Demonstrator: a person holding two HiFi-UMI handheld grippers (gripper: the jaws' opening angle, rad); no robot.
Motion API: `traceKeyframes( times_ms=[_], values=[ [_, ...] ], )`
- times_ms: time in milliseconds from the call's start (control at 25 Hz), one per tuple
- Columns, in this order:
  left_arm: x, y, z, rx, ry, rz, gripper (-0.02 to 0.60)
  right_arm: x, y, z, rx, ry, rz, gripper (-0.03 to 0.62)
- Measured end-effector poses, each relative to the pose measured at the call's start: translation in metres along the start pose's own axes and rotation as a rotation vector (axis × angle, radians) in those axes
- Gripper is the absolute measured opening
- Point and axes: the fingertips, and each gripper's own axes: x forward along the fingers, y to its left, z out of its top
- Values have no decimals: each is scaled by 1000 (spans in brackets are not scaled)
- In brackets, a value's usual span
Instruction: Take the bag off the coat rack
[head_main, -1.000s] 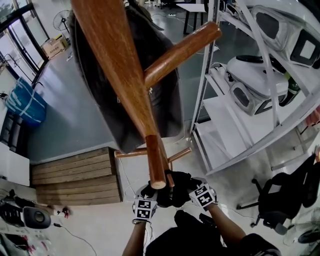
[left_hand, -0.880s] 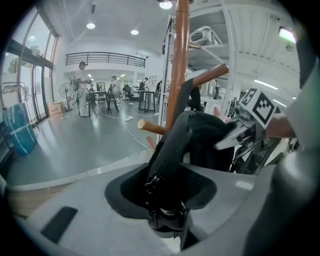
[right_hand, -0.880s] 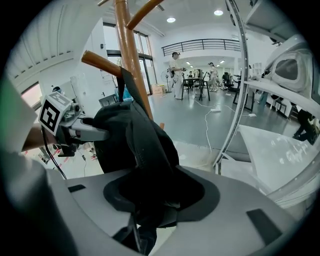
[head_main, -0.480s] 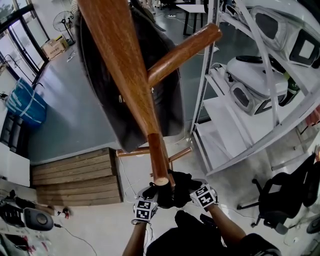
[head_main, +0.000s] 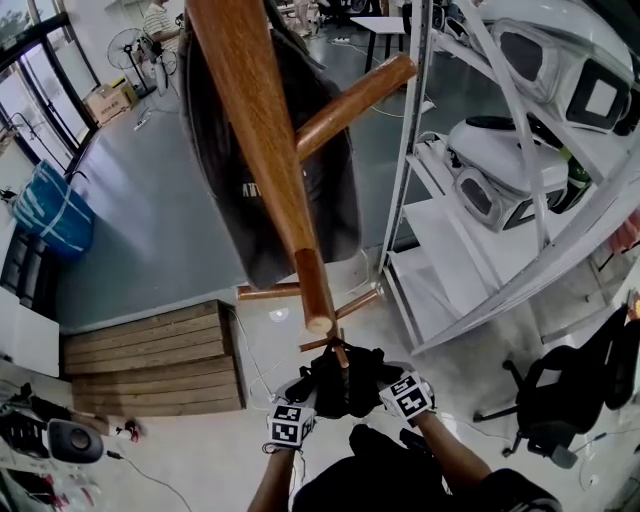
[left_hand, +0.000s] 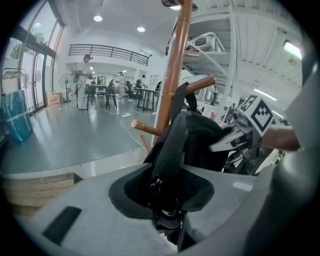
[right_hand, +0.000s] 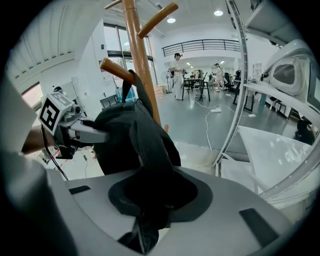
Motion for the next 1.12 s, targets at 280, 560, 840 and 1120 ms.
traceKeyframes(
  times_ms=[280,560,840,1120],
  values=[
    [-14,-9,5,2,-27,-4,106,-19,10,7,7,-13,-1,87],
    [-33,-20,7,24,-52,-14,103,-35,19,3,9,-45,-34,87],
    [-55,-37,8,35,-79,-43,100,-58,37,-1,17,-86,-52,83],
    [-74,-53,1,59,-106,-64,98,-82,56,-13,30,-104,-76,81]
  ],
)
